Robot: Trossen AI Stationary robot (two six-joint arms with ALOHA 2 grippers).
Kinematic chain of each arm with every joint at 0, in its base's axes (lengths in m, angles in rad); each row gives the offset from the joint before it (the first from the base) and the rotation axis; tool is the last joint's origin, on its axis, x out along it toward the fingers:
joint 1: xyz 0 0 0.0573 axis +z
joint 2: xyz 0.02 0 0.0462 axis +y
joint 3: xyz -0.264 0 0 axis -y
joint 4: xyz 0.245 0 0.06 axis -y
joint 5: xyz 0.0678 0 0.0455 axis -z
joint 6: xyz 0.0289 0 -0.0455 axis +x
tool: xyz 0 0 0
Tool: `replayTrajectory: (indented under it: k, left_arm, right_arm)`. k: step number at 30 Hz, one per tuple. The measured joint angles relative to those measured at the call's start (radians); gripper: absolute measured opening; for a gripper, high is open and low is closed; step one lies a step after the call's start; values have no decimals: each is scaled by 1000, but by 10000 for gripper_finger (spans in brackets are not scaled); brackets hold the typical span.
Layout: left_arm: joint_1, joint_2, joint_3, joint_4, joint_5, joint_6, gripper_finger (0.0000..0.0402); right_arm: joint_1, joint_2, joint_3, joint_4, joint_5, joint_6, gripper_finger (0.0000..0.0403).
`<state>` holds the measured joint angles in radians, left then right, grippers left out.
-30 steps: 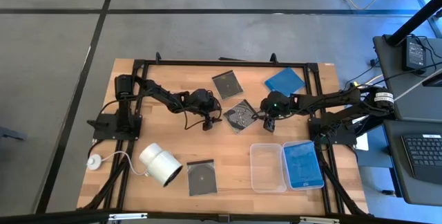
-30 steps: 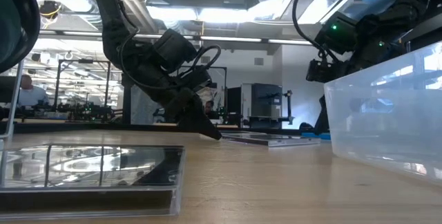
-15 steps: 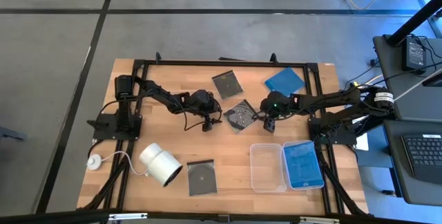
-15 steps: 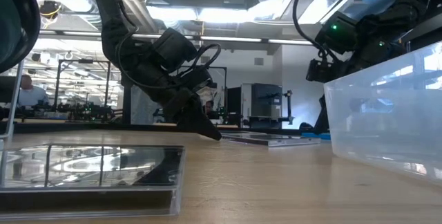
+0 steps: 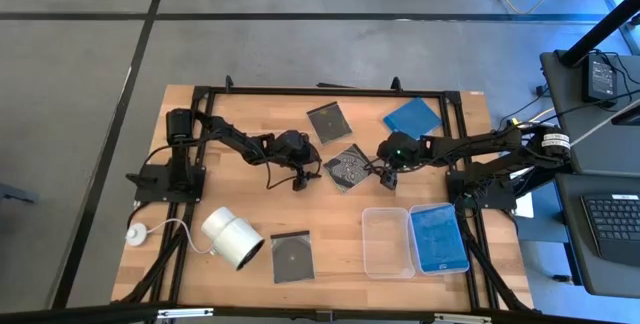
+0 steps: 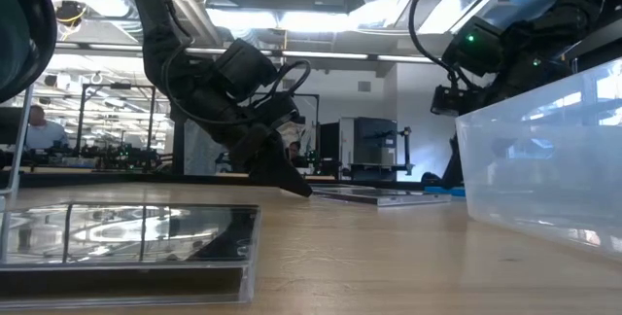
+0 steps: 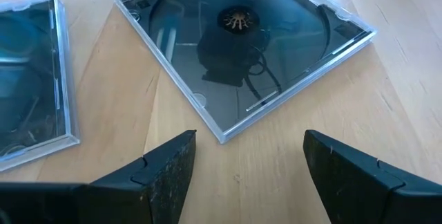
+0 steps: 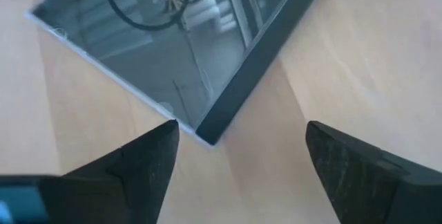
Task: Pick & place jewel cases by type
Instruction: Put the middle black CD case into the left transparent bin
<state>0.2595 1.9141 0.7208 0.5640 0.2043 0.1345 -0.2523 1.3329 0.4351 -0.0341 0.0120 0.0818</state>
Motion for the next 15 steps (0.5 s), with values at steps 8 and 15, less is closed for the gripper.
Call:
replayTrajectory:
  k: [8, 15]
  left_arm:
    - [-18, 0, 0, 1, -54, -30, 265]
    - [-18, 0, 0, 1, -88, -59, 265]
  right_arm:
    - [0, 68, 1, 14, -28, -6, 317]
    - [-1, 94, 2, 62, -47, -36, 306]
